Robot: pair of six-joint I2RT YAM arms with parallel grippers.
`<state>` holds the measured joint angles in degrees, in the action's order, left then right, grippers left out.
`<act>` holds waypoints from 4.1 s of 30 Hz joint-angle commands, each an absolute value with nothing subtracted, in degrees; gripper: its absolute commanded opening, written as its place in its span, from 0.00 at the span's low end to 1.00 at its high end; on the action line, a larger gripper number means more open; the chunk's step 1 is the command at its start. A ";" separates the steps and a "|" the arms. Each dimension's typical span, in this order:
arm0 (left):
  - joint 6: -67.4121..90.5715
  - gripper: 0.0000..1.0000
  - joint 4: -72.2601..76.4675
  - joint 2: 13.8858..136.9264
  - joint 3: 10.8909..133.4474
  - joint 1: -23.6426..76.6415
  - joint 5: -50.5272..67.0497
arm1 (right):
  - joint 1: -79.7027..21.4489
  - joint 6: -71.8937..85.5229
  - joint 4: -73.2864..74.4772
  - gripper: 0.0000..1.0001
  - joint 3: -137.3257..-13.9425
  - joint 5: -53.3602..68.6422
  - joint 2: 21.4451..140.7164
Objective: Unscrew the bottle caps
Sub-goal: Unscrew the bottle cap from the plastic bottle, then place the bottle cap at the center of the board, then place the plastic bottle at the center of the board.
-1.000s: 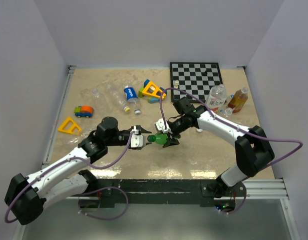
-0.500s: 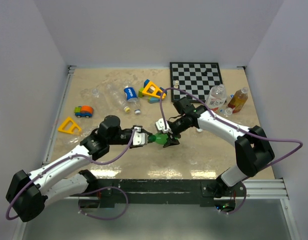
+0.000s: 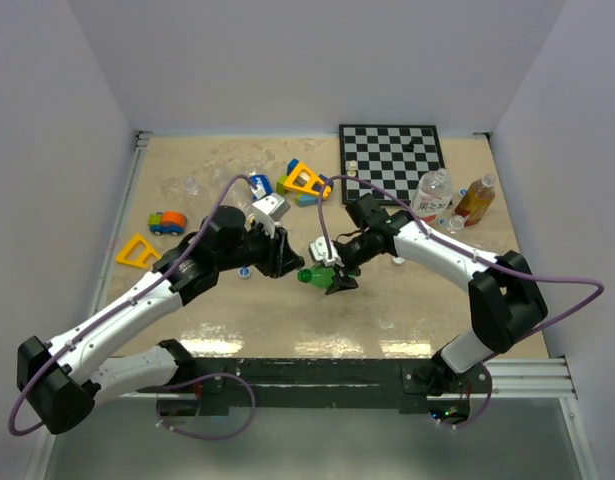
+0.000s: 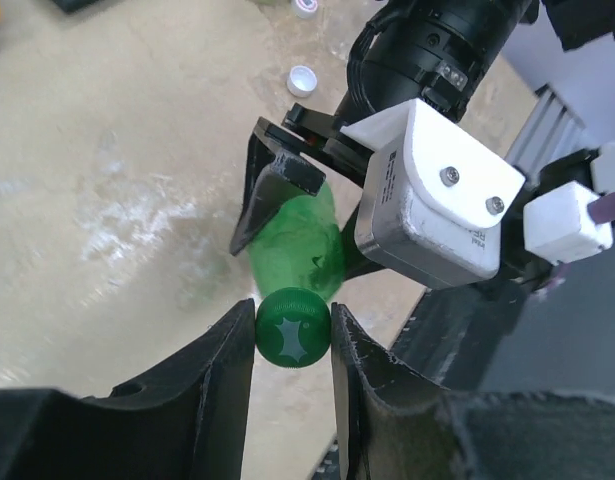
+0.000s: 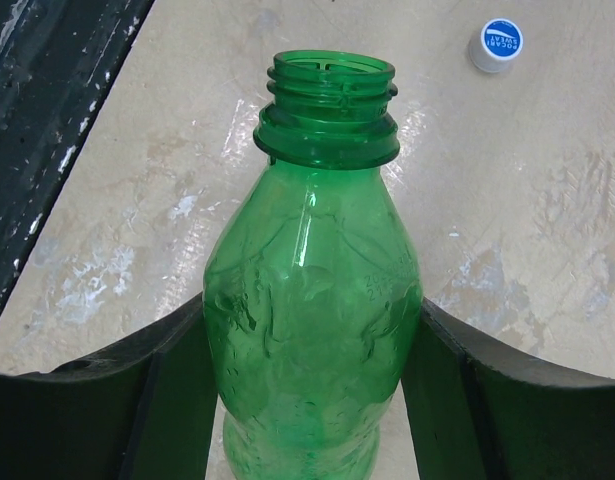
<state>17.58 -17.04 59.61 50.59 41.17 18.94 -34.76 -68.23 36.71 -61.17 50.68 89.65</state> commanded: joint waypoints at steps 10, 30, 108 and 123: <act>26.82 0.00 -22.76 54.67 49.49 40.52 3.53 | -34.80 -68.82 38.23 0.00 -63.11 51.24 89.82; 26.46 0.00 -25.05 79.00 43.33 39.20 -19.51 | -34.80 -69.26 38.32 0.00 -63.11 51.94 88.86; 30.15 0.60 12.57 55.28 38.76 37.18 20.04 | -32.08 -29.97 13.80 0.00 -61.96 70.05 90.53; 21.02 0.00 -6.39 51.07 43.41 37.09 9.60 | -32.08 -36.03 20.30 0.98 -64.77 66.72 89.74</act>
<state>26.68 3.05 54.54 39.70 37.47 17.43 -32.23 -31.97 16.38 -61.84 68.38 90.63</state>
